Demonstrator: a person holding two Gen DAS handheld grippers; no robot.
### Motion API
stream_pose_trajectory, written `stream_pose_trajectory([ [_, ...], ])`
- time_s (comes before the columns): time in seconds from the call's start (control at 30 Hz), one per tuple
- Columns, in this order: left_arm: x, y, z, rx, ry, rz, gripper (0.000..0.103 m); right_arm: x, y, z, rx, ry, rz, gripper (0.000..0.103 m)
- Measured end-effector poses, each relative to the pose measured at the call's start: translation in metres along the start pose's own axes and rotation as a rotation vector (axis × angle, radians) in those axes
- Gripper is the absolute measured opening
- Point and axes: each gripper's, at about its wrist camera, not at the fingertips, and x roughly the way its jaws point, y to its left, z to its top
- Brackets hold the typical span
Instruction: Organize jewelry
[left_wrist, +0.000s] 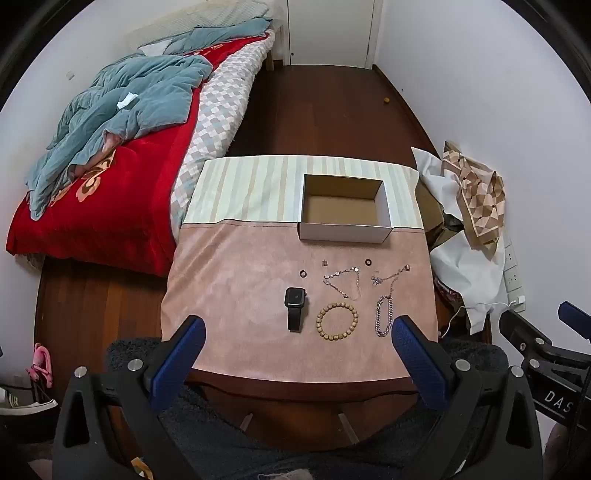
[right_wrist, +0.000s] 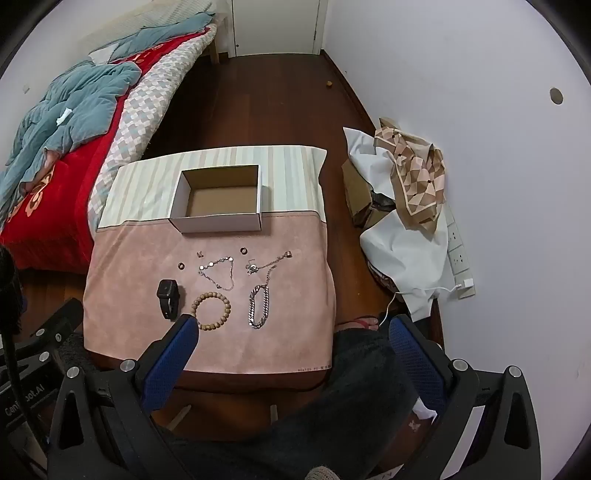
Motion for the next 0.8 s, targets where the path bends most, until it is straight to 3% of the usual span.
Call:
stream_pose_trajectory([
  [0.8, -0.006, -0.005, 0.005, 0.004, -0.006, 0.003, 0.103, -0.004, -0.01, -0.002, 0.006, 0.0, -0.007, 0.103],
])
